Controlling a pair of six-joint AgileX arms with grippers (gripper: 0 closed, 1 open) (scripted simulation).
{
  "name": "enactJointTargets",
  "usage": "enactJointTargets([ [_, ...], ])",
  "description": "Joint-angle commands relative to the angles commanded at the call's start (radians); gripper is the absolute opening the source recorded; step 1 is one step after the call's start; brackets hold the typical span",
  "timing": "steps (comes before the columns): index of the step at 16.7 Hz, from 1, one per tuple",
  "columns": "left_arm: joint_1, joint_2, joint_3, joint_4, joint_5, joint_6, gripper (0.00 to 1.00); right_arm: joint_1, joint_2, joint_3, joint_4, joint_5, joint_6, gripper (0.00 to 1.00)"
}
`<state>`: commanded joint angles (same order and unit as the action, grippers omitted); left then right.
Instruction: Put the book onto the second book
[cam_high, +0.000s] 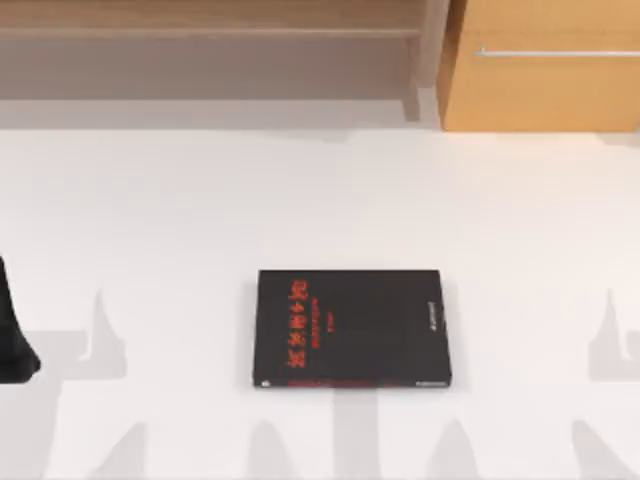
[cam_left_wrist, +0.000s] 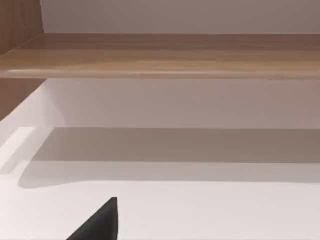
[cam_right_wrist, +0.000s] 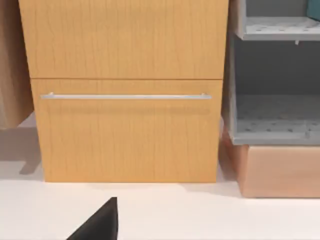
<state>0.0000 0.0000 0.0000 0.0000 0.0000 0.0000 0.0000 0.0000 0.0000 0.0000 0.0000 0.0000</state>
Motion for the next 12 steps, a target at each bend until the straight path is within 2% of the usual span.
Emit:
enactJointTargets([
  [6,0.0,0.0,0.0,0.0,0.0,0.0,1.0,-0.029,0.104,0.09,0.039,-0.027,0.001,1.0],
  [12,0.0,0.0,0.0,0.0,0.0,0.0,1.0,-0.139,0.568,0.427,0.179,-0.127,0.001,1.0],
])
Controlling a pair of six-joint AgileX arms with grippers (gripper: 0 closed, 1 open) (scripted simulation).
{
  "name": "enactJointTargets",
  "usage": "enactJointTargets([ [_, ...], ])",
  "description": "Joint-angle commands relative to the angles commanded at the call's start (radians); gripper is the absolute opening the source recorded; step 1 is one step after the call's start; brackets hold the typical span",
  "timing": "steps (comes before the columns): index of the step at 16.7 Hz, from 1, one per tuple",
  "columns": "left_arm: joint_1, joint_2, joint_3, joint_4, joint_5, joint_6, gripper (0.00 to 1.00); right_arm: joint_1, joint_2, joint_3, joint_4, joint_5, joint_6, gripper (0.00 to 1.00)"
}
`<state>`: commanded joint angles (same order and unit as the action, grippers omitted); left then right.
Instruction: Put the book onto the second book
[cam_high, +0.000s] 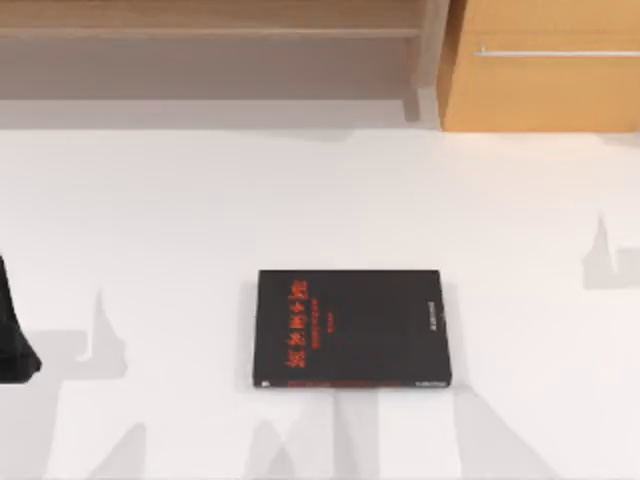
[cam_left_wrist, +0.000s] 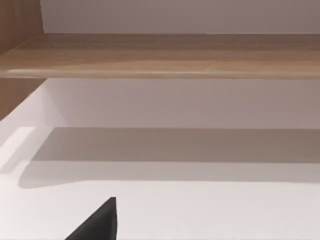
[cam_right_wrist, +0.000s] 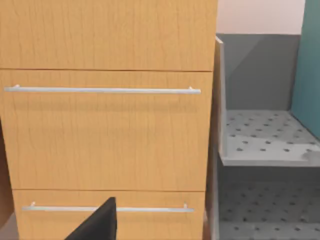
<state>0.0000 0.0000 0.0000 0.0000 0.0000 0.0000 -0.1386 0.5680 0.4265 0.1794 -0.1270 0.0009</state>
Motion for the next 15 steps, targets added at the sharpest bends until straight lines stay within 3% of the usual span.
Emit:
enactJointTargets([
  [8,0.0,0.0,0.0,0.0,0.0,0.0,1.0,-0.18,0.814,0.549,0.229,-0.164,-0.003,1.0],
  [15,0.0,0.0,0.0,0.0,0.0,0.0,1.0,-0.293,1.33,0.906,0.378,-0.274,-0.006,1.0],
])
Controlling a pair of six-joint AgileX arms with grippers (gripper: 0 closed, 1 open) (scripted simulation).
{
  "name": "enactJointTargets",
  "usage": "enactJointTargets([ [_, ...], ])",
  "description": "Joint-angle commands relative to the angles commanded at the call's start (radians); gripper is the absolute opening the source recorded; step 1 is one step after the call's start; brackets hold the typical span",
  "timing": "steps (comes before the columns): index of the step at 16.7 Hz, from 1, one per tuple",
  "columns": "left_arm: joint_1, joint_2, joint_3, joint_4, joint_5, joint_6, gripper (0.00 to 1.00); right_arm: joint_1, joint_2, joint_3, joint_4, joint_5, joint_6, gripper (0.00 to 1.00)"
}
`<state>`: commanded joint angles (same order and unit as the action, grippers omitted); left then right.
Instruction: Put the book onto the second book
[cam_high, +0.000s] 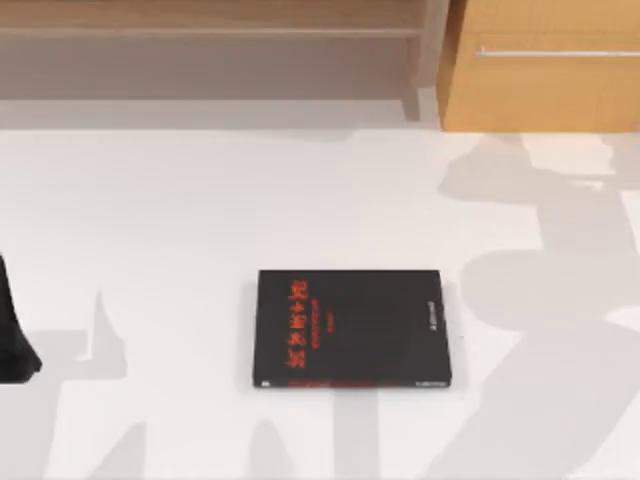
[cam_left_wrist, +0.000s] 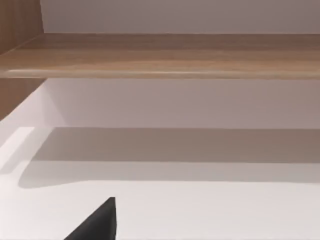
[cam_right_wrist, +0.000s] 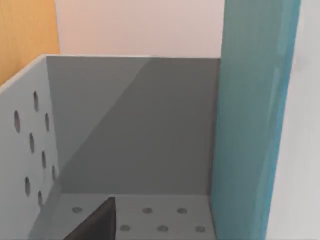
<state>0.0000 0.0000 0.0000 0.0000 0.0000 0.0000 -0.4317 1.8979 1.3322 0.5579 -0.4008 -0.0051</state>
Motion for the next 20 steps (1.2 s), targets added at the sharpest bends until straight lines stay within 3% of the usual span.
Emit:
enactJointTargets([
  [20,0.0,0.0,0.0,0.0,0.0,0.0,1.0,-0.003,0.225,0.247,-0.013,-0.002,-0.002,1.0],
])
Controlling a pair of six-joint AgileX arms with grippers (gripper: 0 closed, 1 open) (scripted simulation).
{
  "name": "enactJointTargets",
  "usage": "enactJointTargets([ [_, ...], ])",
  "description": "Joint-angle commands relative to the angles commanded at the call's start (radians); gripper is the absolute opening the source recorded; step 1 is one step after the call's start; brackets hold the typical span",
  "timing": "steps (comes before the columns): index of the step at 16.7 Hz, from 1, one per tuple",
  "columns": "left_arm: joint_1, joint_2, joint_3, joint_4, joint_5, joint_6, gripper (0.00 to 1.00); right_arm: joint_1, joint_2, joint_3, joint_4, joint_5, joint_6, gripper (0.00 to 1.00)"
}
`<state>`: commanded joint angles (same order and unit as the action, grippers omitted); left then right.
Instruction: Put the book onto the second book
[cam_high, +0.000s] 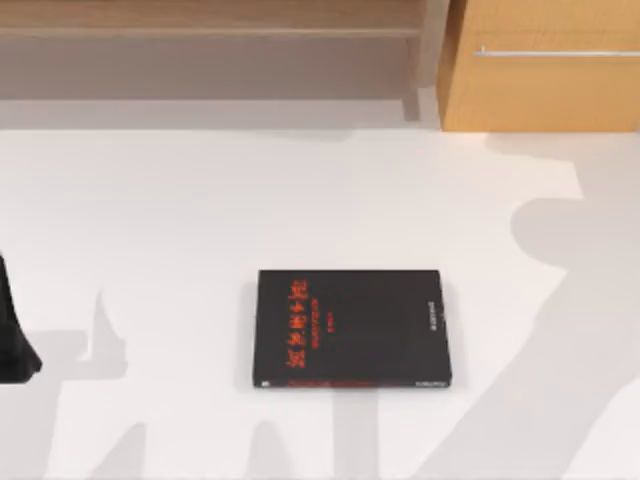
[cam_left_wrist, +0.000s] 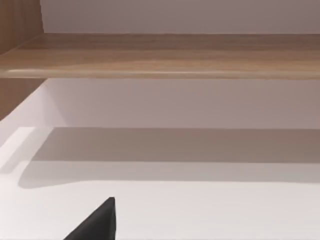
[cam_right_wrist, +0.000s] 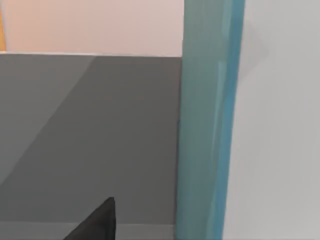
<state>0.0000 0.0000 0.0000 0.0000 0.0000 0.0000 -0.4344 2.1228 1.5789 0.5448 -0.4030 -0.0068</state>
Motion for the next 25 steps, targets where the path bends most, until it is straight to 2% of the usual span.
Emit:
enactJointTargets([
  [1,0.0,0.0,0.0,0.0,0.0,0.0,1.0,0.0,0.0,0.0,0.0,0.0,0.0,1.0],
  [14,0.0,0.0,0.0,0.0,0.0,0.0,1.0,0.0,0.0,0.0,0.0,0.0,0.0,0.02],
  [25,0.0,0.0,0.0,0.0,0.0,0.0,1.0,-0.006,-0.017,-0.01,-0.006,-0.003,0.001,0.0],
])
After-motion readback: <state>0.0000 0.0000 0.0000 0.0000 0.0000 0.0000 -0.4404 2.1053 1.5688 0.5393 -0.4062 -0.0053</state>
